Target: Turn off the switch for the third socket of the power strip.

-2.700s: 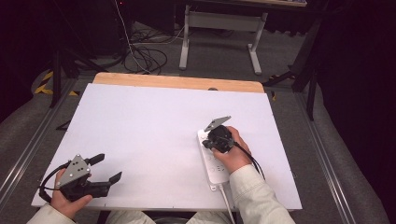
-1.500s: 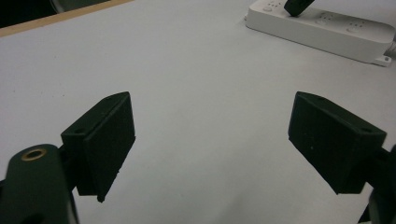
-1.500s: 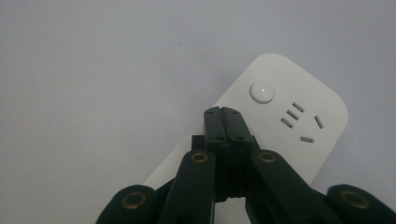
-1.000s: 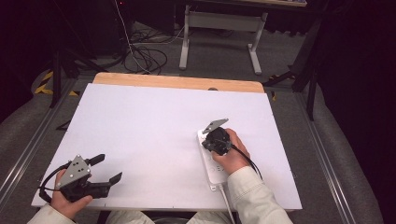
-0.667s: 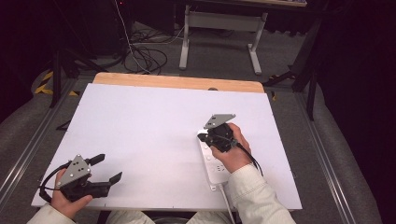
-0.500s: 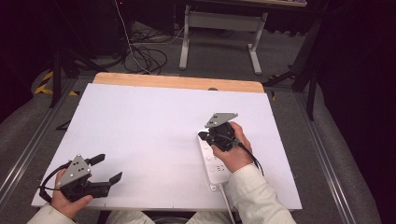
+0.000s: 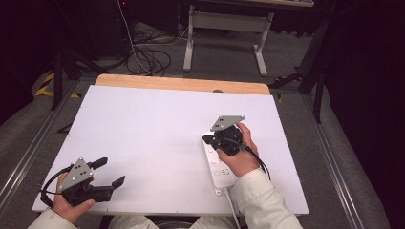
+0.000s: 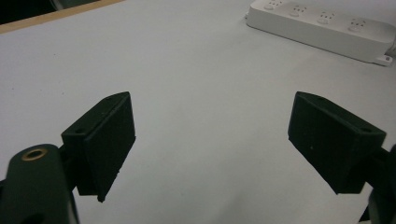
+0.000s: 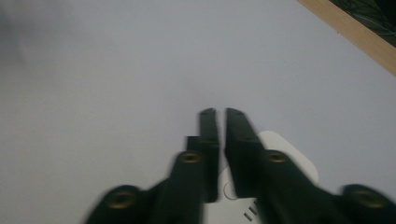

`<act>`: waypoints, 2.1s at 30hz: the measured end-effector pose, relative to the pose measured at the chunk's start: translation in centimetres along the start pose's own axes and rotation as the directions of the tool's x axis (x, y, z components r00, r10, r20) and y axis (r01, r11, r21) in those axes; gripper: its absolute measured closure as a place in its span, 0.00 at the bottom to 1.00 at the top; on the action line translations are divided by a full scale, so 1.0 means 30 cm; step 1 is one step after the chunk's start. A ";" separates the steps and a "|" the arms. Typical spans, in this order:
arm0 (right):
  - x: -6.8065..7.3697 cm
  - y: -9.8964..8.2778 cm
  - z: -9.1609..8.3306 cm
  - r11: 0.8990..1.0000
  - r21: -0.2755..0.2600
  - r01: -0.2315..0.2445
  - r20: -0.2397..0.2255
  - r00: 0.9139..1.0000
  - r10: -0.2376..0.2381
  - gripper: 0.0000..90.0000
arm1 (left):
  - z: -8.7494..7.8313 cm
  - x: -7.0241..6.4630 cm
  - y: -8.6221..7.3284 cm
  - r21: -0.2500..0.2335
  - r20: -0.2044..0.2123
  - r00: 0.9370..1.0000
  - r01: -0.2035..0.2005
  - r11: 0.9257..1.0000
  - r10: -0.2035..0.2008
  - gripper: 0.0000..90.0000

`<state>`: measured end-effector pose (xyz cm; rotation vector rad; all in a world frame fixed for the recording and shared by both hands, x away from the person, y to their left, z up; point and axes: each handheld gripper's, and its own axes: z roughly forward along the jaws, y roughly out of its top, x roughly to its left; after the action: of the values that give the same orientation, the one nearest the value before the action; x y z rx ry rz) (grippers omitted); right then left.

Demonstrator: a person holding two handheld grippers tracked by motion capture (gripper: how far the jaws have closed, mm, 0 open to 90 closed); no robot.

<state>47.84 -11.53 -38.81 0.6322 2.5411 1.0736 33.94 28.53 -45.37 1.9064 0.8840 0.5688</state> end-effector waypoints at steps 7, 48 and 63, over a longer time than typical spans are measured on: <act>0.012 -0.006 -0.011 1.000 -0.030 0.007 0.023 1.000 -0.006 0.52 | -0.001 0.000 0.000 -0.003 -0.001 1.000 0.003 1.000 -0.003 0.17; 0.043 -0.274 -0.217 0.956 -0.251 -0.154 0.058 0.983 0.174 0.19 | -0.007 -0.015 0.003 -0.020 0.010 1.000 0.010 1.000 -0.010 0.17; 0.036 -0.433 -0.202 0.921 -0.207 -0.329 -0.034 0.943 0.330 0.22 | -0.007 -0.017 0.002 -0.025 0.003 1.000 0.012 1.000 -0.012 0.17</act>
<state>40.66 -22.68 -44.39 1.0250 2.3253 1.4280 33.48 28.22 -45.21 1.8780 0.8825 0.5669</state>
